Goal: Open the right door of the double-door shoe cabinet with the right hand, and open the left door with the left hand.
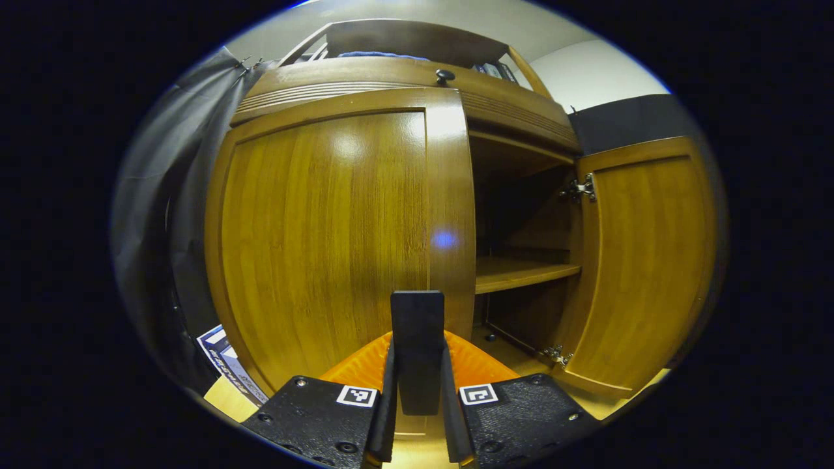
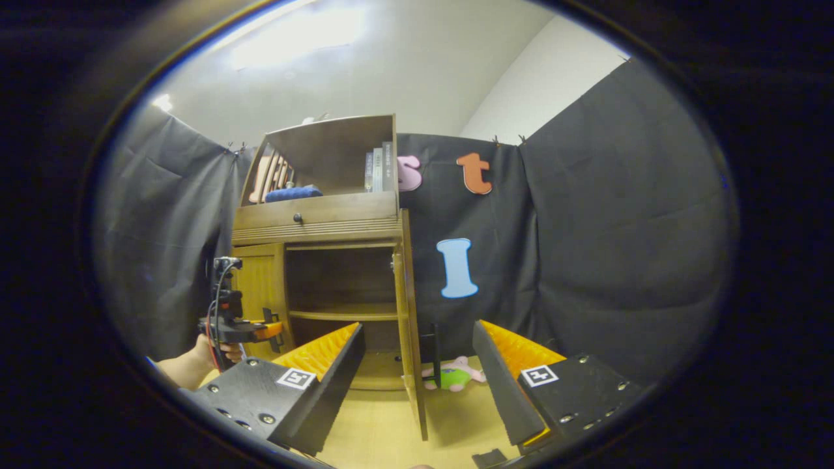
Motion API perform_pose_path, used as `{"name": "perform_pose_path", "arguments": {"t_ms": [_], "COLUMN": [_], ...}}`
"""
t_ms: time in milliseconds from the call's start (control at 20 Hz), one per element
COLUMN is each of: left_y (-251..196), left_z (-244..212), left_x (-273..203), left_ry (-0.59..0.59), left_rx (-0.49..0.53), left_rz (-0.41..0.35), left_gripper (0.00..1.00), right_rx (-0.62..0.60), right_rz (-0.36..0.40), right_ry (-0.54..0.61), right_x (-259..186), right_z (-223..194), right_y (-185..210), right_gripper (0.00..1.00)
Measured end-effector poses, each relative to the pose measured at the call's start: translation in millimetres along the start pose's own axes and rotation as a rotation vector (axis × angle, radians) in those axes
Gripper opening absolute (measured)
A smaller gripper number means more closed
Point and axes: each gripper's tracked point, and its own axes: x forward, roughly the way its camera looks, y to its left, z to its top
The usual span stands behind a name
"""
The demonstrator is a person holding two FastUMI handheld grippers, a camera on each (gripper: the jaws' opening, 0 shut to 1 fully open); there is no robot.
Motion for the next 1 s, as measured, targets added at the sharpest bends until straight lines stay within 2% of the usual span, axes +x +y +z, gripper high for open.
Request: {"name": "perform_pose_path", "arguments": {"t_ms": [250, 500, 1000], "left_y": [8.8, 26.5, 51.9], "left_z": [-0.2, 1.8, 3.5], "left_x": [-43.6, -85.5, -125.2], "left_ry": [0.004, -0.008, -0.024], "left_rx": [0.017, 0.026, 0.056], "left_rz": [-0.036, -0.037, -0.035], "left_gripper": [0.32, 0.33, 0.3], "right_rx": [-0.024, -0.046, -0.015], "right_rz": [0.017, 0.019, 0.006], "right_ry": [-0.002, 0.012, 0.012], "right_x": [-5.0, -7.4, 0.5], "right_z": [12.2, 17.9, 14.2], "right_y": [21.7, 33.3, 34.1], "right_gripper": [0.99, 1.0, 0.98]}}
